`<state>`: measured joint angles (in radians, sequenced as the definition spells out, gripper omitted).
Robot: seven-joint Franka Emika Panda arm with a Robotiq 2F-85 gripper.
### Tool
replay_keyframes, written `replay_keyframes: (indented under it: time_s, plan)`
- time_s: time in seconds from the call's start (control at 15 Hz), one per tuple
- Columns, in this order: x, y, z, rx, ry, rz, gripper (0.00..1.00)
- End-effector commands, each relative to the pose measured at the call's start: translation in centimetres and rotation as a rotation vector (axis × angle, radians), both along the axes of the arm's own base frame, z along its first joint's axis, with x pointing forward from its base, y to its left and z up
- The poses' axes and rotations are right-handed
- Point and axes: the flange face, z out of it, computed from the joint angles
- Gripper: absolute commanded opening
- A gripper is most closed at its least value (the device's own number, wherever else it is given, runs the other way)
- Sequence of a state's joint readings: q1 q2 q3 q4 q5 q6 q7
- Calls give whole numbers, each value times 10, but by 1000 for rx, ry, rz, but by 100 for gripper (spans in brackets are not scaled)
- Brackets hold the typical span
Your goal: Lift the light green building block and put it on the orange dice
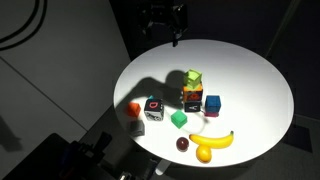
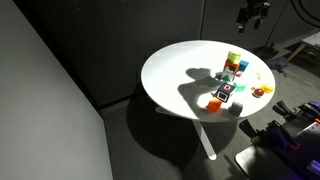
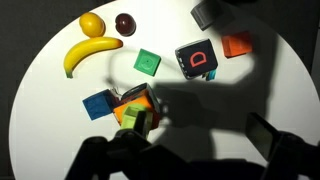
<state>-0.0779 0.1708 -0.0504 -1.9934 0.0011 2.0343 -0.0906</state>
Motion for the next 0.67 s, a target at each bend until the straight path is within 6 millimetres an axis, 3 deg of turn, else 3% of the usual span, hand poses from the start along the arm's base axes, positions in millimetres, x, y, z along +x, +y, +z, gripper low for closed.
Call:
replay_keyframes:
  time_s: [0.0, 0.6]
  plan:
    - [-17, -1, 20, -7, -17, 34, 100]
    - [-41, -5, 43, -2, -99, 89, 100]
